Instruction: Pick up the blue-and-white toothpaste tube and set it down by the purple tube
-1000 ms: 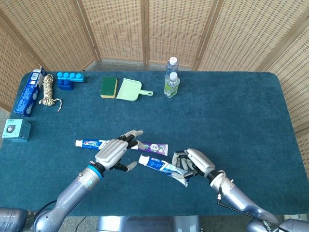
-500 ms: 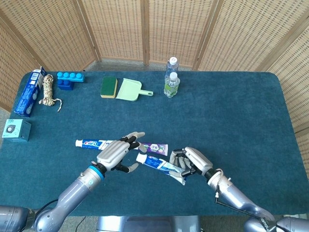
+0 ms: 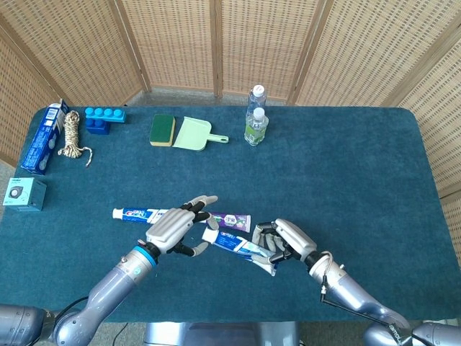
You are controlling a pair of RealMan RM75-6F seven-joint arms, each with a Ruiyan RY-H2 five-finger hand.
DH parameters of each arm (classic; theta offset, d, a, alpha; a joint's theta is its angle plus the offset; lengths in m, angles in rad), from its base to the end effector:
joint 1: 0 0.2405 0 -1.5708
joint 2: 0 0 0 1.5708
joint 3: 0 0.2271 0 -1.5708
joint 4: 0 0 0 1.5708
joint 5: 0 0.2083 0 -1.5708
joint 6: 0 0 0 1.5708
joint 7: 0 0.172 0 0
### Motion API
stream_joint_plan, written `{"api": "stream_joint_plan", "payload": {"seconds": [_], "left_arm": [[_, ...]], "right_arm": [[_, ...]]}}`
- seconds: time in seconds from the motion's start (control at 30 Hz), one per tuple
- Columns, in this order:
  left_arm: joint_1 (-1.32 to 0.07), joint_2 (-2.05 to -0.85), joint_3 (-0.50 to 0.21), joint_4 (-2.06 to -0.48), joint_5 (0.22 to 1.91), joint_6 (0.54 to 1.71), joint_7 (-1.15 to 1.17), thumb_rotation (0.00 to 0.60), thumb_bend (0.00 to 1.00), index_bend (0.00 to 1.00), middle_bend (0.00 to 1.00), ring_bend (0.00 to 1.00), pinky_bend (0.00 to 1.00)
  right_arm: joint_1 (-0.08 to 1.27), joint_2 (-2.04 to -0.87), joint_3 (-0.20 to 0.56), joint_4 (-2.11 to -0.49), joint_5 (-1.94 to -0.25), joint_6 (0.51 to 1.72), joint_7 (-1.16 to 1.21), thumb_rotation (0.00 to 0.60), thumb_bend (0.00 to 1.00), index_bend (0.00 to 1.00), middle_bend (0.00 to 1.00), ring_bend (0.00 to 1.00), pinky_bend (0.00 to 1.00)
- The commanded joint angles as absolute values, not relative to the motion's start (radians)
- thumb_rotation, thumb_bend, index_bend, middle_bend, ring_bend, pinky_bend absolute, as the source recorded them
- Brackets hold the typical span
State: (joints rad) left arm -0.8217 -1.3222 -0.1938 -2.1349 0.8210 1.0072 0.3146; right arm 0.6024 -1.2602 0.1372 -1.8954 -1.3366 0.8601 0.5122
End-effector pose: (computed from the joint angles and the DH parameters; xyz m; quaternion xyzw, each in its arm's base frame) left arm -0.0265 0.2686 0.0057 -0.7025 -0.5340 -0.4052 0.2391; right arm -0.0988 -0.2724 0.0083 0.5844 -0.6594 0.4539 0.1326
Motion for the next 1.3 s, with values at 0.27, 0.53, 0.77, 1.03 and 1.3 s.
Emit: {"api": "stream_joint_plan", "payload": {"seconds": [0.27,0.53,0.77,1.03,1.3], "left_arm": [[-0.828,-1.321,-0.188,-2.133,0.819,1.018,0.305,0.6,0.33,0.41,0.08,0.0,0.18],[-0.836,-1.324,-0.187,-2.129,0.817,1.018,0.297,0.6,0.33,0.42,0.08,0.0,0.18],[-0.842,-1.328,-0.185,-2.125,0.813,1.022,0.295,0.6,0.33,0.45,0.08,0.0,0.18],[-0.842,-1.332,-0.181,-2.123,0.816,1.03,0.29,0.6,0.33,0.46,0.09,0.01,0.18],[-0.841,-1.332,-0.176,-2.124,0.821,1.035,0.288,0.6,0.33,0.5,0.1,0.01,0.18]], "right_arm": [[0.601,-1.25,0.139,-1.887,-1.33,0.852,0.532,0.6,0.52,0.97,0.74,0.74,0.9],[0.606,-1.249,0.14,-1.887,-1.327,0.843,0.53,0.6,0.52,0.97,0.74,0.74,0.9],[0.606,-1.246,0.14,-1.889,-1.323,0.839,0.533,0.6,0.52,0.96,0.74,0.74,0.9],[0.606,-1.244,0.141,-1.888,-1.324,0.836,0.54,0.6,0.52,0.96,0.74,0.74,0.9],[0.606,-1.245,0.146,-1.879,-1.314,0.835,0.545,0.6,0.52,0.96,0.74,0.74,0.9]]}}
